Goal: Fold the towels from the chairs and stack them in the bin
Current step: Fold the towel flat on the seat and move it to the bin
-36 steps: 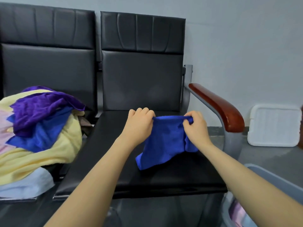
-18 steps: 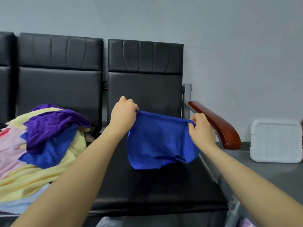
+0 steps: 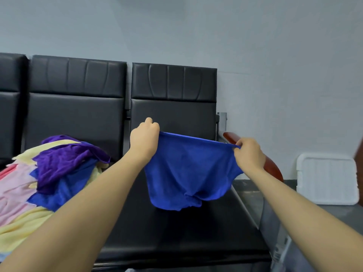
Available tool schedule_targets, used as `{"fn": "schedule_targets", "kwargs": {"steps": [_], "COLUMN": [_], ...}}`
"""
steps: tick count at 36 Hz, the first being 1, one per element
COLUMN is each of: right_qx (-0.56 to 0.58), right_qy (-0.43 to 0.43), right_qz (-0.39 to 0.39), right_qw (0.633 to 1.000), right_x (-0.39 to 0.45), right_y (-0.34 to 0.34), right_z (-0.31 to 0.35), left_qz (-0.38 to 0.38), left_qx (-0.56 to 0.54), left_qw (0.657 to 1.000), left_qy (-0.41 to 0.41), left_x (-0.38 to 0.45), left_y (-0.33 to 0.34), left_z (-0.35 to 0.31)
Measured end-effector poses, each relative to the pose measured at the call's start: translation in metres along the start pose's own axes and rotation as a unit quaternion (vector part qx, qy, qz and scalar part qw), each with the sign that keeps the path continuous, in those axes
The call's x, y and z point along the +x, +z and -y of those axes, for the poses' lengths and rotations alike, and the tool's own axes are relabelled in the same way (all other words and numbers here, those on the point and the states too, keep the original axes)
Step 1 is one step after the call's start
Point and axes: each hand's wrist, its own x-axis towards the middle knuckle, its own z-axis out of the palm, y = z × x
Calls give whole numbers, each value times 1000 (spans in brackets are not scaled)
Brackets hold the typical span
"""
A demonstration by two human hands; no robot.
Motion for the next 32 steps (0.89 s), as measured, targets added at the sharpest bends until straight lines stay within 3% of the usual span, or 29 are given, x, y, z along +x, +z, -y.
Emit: {"fn": "schedule_targets", "kwargs": {"steps": [8,13,21,26,32], "right_qx": [72,112,207,275,317], "right_qy": [69,89,100,86,31], "right_qz": [-34,-60,-90,-115,-117], "right_qw": [994,988,969,951,941], "right_x": [10,12,36,54,59], "right_y": [-5,3,19,19,10], "right_z": [6,7,16,30,35], "left_qz": [-36,-19,-25,-38,-71], "left_qx": [-100,-152,-362,-418,-473], "left_qw": [992,981,905,881,865], "left_qy": [-73,-117,-221,-217,-151], "left_x": [9,13,35,53,58], "left_y": [0,13,39,38,31], "left_z": [-2,-2,0,-11,-17]}}
